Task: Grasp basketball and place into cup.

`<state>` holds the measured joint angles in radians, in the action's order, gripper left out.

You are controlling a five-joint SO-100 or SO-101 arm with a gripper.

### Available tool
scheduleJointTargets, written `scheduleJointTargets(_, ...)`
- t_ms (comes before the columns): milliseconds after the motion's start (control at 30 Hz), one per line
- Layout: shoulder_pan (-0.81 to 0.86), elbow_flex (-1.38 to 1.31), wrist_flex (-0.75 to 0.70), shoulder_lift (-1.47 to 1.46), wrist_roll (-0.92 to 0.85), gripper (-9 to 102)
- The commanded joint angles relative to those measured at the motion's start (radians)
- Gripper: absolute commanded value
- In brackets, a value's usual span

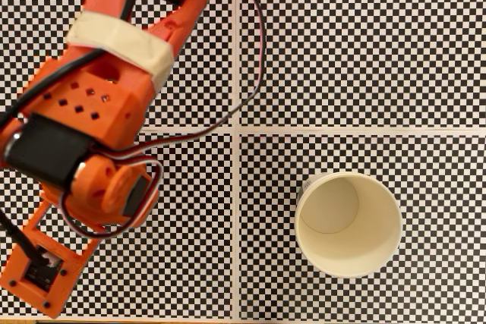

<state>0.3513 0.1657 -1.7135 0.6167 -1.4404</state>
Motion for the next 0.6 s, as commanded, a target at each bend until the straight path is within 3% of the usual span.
scheduleJointTargets(0, 0.014, -0.035, -0.011, 0.005, -0.021, 52)
scheduleJointTargets(567, 0.035, -0.017, -0.011, -0.074, -0.081, 52)
